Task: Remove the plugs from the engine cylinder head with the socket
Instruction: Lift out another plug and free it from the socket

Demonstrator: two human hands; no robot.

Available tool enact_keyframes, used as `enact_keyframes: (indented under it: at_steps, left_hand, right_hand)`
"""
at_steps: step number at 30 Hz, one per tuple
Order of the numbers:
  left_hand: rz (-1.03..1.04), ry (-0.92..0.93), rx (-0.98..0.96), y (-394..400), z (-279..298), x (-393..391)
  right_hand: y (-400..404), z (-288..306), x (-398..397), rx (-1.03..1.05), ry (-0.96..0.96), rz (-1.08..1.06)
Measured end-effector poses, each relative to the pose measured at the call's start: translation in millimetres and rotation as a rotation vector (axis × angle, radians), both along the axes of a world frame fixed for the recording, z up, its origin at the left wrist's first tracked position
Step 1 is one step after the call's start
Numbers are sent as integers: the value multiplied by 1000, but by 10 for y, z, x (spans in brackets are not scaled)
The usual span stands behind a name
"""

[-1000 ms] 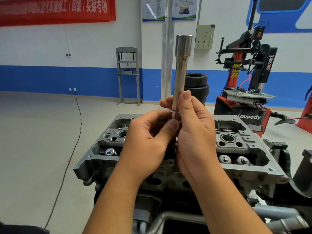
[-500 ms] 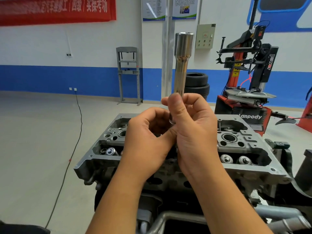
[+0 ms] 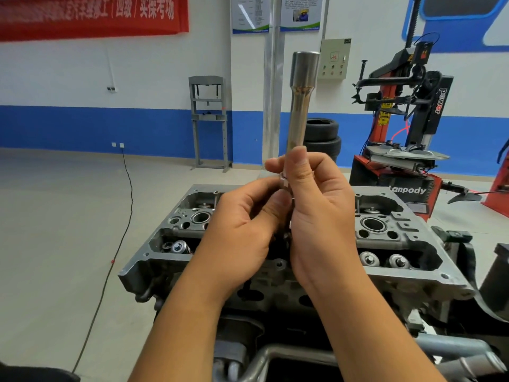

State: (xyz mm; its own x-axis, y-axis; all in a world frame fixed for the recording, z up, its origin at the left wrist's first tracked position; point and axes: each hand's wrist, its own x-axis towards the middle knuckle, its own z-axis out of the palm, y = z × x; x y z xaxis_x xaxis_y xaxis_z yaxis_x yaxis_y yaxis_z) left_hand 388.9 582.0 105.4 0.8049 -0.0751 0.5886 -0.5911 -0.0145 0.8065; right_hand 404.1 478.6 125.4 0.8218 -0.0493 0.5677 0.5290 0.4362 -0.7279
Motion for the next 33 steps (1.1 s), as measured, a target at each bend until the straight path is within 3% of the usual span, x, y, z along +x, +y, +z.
enact_keyframes:
  at_steps: [7, 10, 13, 20, 26, 33]
  left_hand:
    - [262, -77, 22, -85, -20, 27]
    - [150, -86, 84, -33, -19, 25]
    - [11, -13, -3, 9, -20, 21]
    - [182, -63, -54, -17, -39, 40]
    - [13, -8, -11, -6, -24, 26]
    - [285, -72, 7, -55, -41, 59]
  right_hand:
    - [2, 15, -17, 8, 13, 49]
    - [-1, 19, -21, -19, -17, 25]
    - [-5, 24, -21, -24, 18, 40]
    - [-1, 24, -23, 11, 46, 58]
    - [8, 10, 7, -42, 30, 21]
    - [12, 15, -18, -9, 44, 78]
